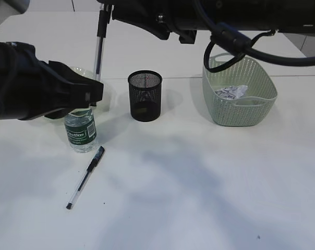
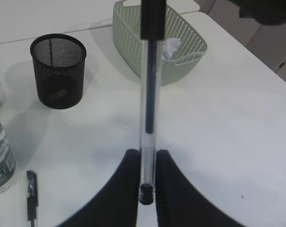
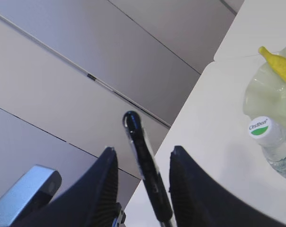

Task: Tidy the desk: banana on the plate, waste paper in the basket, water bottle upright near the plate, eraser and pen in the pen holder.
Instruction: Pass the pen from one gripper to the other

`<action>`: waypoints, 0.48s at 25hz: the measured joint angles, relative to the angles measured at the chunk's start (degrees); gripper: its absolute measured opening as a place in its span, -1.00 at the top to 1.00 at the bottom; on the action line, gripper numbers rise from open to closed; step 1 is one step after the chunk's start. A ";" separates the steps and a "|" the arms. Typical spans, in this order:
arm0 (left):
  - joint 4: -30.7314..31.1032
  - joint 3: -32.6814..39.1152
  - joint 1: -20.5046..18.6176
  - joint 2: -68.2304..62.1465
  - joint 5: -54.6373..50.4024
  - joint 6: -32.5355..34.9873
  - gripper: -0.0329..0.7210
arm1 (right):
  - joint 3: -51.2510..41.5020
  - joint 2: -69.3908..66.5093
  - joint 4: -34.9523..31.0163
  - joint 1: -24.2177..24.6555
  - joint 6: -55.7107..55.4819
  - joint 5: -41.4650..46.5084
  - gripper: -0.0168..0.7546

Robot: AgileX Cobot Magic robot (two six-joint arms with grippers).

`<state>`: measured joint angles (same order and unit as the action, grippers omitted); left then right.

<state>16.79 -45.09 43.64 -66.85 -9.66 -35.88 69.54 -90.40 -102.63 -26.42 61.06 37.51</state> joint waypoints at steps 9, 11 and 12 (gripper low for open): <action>0.08 0.00 0.00 0.00 0.76 0.00 0.83 | 3.03 -3.14 0.00 0.00 0.09 1.55 0.23; 0.08 0.00 0.00 0.00 0.76 0.00 0.83 | 3.99 -3.78 0.00 0.00 0.09 2.19 0.23; 0.08 0.00 0.00 0.00 0.86 0.00 0.83 | 4.26 -4.04 0.00 0.00 0.09 2.38 0.23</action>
<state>16.88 -45.09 43.64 -66.85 -8.80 -35.88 73.80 -94.44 -102.63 -26.42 61.14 39.89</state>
